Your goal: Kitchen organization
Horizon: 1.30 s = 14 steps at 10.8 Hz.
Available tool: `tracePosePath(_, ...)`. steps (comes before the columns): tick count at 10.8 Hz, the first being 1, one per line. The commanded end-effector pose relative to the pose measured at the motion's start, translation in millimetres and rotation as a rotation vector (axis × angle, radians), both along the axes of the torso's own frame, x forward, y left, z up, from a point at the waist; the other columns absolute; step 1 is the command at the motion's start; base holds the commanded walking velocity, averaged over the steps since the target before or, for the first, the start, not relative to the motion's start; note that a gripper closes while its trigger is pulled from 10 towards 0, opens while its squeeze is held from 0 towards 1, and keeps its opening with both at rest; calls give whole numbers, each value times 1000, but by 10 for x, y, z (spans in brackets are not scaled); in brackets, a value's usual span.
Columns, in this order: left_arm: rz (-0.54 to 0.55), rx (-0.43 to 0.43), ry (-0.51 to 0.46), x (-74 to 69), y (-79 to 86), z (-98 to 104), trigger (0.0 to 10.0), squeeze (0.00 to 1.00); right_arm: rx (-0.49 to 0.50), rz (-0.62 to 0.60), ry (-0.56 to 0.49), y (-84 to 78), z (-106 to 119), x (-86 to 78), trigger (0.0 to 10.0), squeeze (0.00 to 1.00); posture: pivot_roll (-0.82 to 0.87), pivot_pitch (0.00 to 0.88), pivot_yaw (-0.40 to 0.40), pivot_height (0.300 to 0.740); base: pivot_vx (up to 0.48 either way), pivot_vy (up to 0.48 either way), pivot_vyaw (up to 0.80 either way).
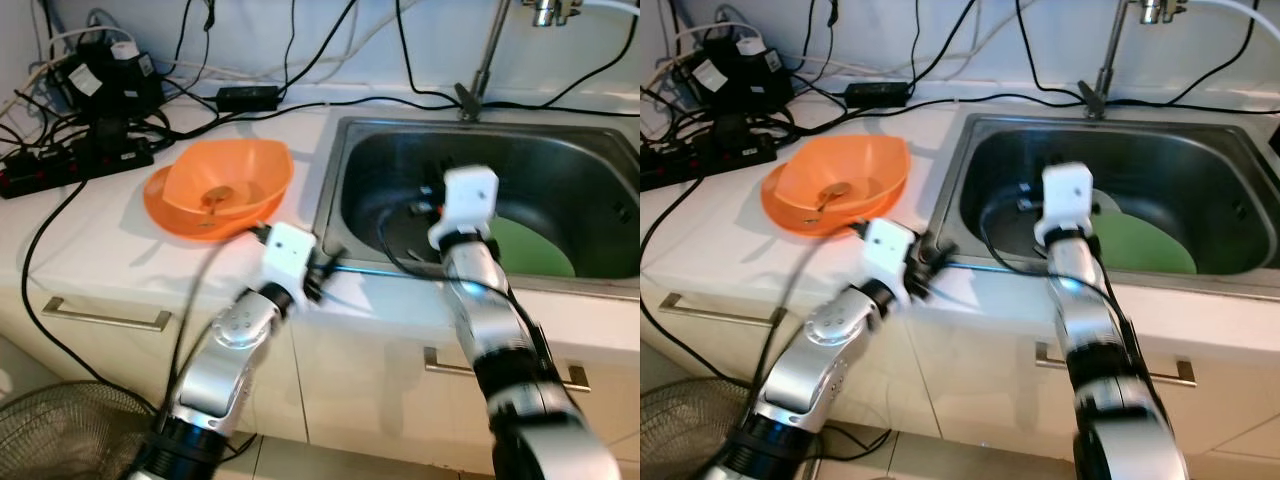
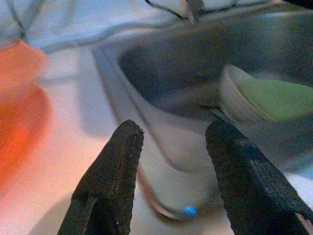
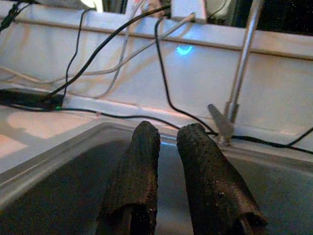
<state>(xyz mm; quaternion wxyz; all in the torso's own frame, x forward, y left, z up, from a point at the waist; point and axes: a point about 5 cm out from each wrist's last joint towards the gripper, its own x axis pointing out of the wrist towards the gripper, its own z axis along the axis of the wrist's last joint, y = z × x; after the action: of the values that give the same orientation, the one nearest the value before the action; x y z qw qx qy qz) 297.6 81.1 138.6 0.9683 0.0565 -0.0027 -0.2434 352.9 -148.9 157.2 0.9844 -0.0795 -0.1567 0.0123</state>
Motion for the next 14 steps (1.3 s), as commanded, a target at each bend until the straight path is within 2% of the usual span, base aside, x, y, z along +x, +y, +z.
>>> tracePosePath(1, 8, -34, 11, 15, -10, 32, 10000, 0, 20, 10, -37, 23, 34, -53, 10000, 0, 77, 0, 52, 740, 0, 0, 0)
tracePosePath(5, 13, -83, 28, 35, -17, 53, 10000, 0, 44, 57, -12, 148, -145, -304, 10000, 0, 74, 0, 65, 740, 0, 0, 0)
tracePosePath(9, 37, -87, -6, 51, 4, 82, 10000, 0, 70, 69, 27, 259, -241, -374, 10000, 0, 76, 0, 69, 740, 0, 0, 0)
tracePosePath(11, 113, -25, -162, 76, 44, 235, 10000, 0, 76, 67, 32, 279, -234, -359, 10000, 0, 76, 0, 68, 740, 0, 0, 0)
tracePosePath(12, 160, 56, -317, 86, 52, 437, 10000, 0, 74, 64, 35, 290, -236, -343, 10000, 0, 83, 0, 63, 740, 0, 0, 0)
tracePosePath(13, 202, 103, -426, 77, 75, 597, 10000, 0, 76, 65, 35, 299, -234, -337, 10000, 0, 89, 0, 60, 740, 0, 0, 0)
tracePosePath(14, 277, 175, -581, 30, 141, 777, 10000, 0, 75, 69, 36, 317, -238, -334, 10000, 0, 93, 0, 59, 740, 0, 0, 0)
